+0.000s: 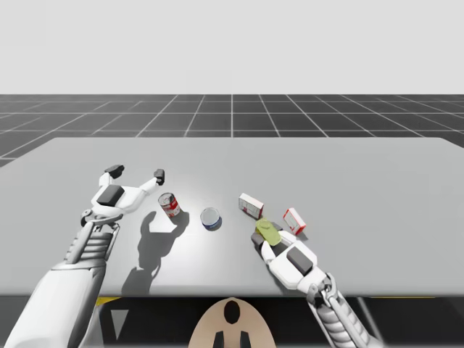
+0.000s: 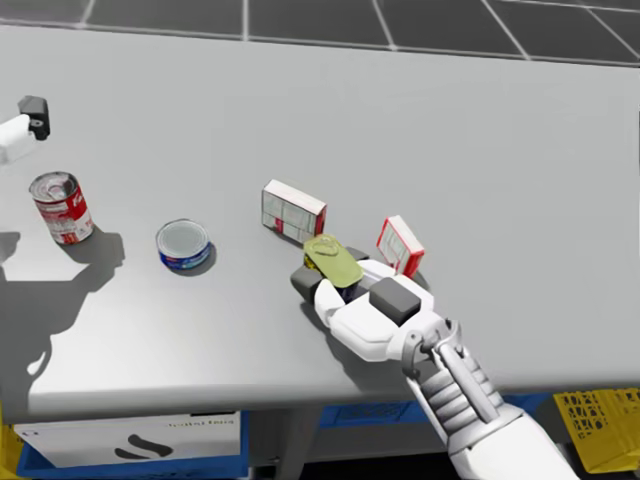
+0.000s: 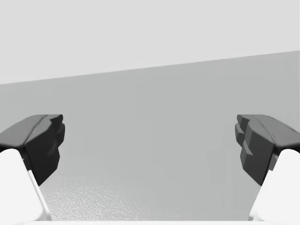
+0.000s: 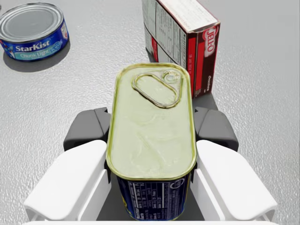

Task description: Grasp the can of spam and hold it up.

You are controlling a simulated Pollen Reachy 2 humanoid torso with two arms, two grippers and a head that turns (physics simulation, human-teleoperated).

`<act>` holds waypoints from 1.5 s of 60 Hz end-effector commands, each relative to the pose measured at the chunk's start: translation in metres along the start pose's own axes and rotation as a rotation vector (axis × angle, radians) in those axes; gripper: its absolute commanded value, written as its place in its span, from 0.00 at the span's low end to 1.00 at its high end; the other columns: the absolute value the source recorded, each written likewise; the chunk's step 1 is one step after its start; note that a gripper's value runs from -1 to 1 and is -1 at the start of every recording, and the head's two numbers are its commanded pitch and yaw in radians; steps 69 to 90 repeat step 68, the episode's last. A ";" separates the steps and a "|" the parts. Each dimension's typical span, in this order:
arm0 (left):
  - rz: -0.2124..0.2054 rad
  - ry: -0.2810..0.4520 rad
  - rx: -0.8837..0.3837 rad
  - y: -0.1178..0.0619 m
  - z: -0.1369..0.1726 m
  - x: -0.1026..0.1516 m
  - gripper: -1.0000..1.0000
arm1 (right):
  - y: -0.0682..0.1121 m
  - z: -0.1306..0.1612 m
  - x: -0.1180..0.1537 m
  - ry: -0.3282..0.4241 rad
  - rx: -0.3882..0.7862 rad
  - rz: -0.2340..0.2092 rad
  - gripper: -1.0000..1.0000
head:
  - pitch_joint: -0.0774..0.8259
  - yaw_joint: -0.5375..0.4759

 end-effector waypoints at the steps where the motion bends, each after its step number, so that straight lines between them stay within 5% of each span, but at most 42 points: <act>1: -0.002 0.000 0.001 -0.001 0.001 0.000 0.00 | 0.004 0.000 -0.004 0.008 0.012 -0.013 1.00 | 0.78 0.38; 11: -0.005 0.004 0.003 -0.002 0.002 0.000 0.00 | 0.004 0.000 -0.005 0.006 0.010 -0.015 1.00 | 0.59 0.37; 26: -0.008 0.008 0.003 -0.003 0.002 0.000 0.00 | 0.007 0.003 0.001 -0.011 0.015 -0.010 1.00 | 0.43 0.36; 42: -0.006 0.006 0.004 -0.002 0.002 0.001 0.00 | 0.010 0.027 0.060 -0.117 -0.007 0.044 1.00 | 0.41 0.36; 55: -0.003 0.005 0.006 -0.001 0.002 0.002 0.00 | 0.024 0.062 0.128 -0.268 -0.021 0.145 1.00 | 0.40 0.35; 67: 0.000 0.004 0.008 0.000 0.002 0.002 0.00 | 0.044 0.109 0.191 -0.523 -0.067 0.244 1.00 | 0.39 0.36; 90: 0.000 0.004 0.008 0.000 0.002 0.002 0.00 | 0.044 0.112 0.194 -0.539 -0.072 0.250 1.00 | 0.39 0.36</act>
